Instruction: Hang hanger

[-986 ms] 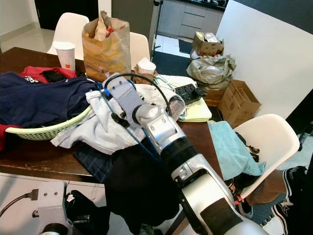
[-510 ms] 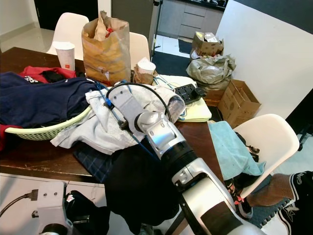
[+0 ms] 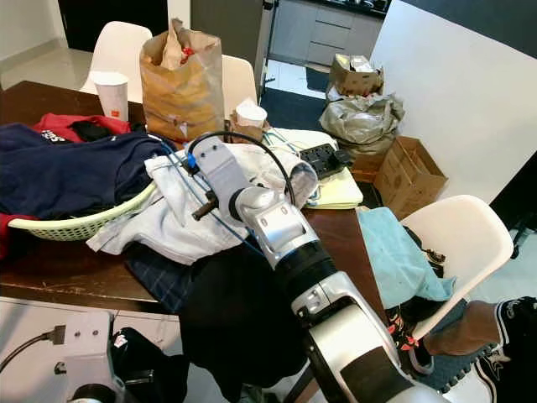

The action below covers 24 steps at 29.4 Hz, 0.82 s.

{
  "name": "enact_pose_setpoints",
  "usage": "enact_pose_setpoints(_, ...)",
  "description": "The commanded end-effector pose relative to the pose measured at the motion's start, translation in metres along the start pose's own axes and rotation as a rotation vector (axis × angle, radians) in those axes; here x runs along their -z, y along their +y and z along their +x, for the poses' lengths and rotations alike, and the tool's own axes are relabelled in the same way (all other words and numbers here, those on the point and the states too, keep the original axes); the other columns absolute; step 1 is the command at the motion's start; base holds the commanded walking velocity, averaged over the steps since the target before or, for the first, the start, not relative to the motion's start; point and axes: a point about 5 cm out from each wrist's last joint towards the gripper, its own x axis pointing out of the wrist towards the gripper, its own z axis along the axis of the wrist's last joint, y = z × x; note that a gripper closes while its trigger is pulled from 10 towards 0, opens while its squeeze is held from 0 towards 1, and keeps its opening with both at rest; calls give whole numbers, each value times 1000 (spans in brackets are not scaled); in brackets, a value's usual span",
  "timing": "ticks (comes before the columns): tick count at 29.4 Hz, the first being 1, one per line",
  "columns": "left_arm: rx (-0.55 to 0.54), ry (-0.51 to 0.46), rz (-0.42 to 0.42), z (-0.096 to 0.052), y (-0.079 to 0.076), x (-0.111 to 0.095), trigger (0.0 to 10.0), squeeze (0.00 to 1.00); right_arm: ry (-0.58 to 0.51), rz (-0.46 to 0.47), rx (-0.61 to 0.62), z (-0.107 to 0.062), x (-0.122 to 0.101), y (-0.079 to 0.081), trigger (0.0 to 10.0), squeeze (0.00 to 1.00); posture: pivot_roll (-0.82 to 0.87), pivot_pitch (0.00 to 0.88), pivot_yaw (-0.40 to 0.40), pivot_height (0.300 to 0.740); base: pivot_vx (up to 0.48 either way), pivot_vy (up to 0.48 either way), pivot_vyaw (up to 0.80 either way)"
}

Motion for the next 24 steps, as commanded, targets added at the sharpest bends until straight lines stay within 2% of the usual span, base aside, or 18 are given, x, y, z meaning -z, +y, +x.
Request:
enact_pose_setpoints(1,16,-59,16,2,-3,-14,10000,0,-24,21,-9,-1,0,-2,0,0,132,0,-168,740,0,0,0)
enact_pose_setpoints(2,40,-83,18,3,-5,-22,10000,0,-78,62,-58,-4,-5,-2,0,0,133,0,-167,740,0,0,0)
enact_pose_setpoints(4,190,-167,-1,7,-21,-52,10000,0,-316,236,-222,-22,-26,-13,0,0,128,0,-161,740,0,0,0)
enact_pose_setpoints(5,292,-203,-1,8,-32,-68,10000,0,-458,291,-290,-37,-34,-24,4471,0,123,0,-157,740,0,0,0)
enact_pose_setpoints(7,292,-203,-1,8,-32,-68,10000,0,-458,291,-290,-37,-34,-24,4471,0,123,0,-157,740,0,0,0)
enact_pose_setpoints(8,356,-221,2,8,-40,-77,10000,0,-544,312,-323,-47,-37,-32,10000,0,123,0,-157,740,0,0,0)
enact_pose_setpoints(10,356,-221,2,8,-40,-77,10000,0,-544,312,-323,-47,-37,-32,10000,0,123,0,-157,740,0,0,0)
enact_pose_setpoints(12,561,-236,53,4,-59,-94,10000,0,-613,297,-420,-69,-28,-49,10000,0,102,0,-128,740,0,0,0)
enact_pose_setpoints(13,561,-236,53,4,-59,-94,10000,0,-613,297,-420,-69,-28,-49,10000,0,102,0,-128,740,0,0,0)
enact_pose_setpoints(15,662,-213,122,2,-66,-100,10000,0,-624,265,-464,-81,-18,-59,10000,0,100,0,-122,740,0,0,0)
enact_pose_setpoints(17,678,-168,190,2,-64,-98,10000,0,-614,241,-456,-82,-13,-61,10000,0,98,0,-114,740,0,0,0)
enact_pose_setpoints(22,698,-130,213,-1,-62,-99,10000,0,-593,219,-457,-80,-7,-59,10000,0,110,0,-110,740,0,0,0)
enact_pose_setpoints(24,720,-133,195,-5,-62,-104,10000,0,-577,204,-454,-78,-4,-58,10000,0,113,0,-110,740,0,0,0)
